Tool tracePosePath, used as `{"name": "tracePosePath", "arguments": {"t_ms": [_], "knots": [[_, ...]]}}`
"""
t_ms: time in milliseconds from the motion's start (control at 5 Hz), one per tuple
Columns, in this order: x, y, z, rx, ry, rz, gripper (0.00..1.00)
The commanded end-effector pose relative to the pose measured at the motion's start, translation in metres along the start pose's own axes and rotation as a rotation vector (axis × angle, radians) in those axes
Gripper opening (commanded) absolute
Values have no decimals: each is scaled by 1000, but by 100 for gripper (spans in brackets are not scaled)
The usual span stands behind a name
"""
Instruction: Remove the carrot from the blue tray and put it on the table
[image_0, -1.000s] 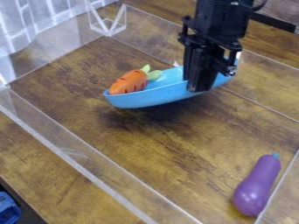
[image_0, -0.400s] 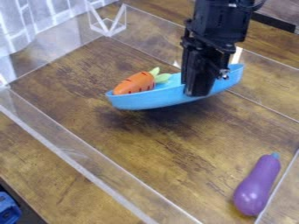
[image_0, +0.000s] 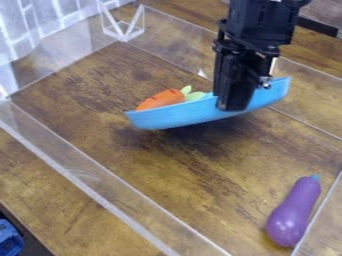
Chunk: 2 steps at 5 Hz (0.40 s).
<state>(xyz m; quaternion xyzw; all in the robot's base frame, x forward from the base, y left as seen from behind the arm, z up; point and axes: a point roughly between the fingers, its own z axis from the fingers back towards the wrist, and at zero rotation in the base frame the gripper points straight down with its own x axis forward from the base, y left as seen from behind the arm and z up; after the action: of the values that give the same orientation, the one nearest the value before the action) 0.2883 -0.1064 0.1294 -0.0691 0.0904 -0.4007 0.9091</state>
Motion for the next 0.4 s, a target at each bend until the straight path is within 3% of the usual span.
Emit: {"name": "tracePosePath", "arguments": {"t_ms": [0, 200], "knots": [[-11, 2, 34, 42, -70, -60, 0], [-21, 10, 37, 72, -37, -107, 0]]}}
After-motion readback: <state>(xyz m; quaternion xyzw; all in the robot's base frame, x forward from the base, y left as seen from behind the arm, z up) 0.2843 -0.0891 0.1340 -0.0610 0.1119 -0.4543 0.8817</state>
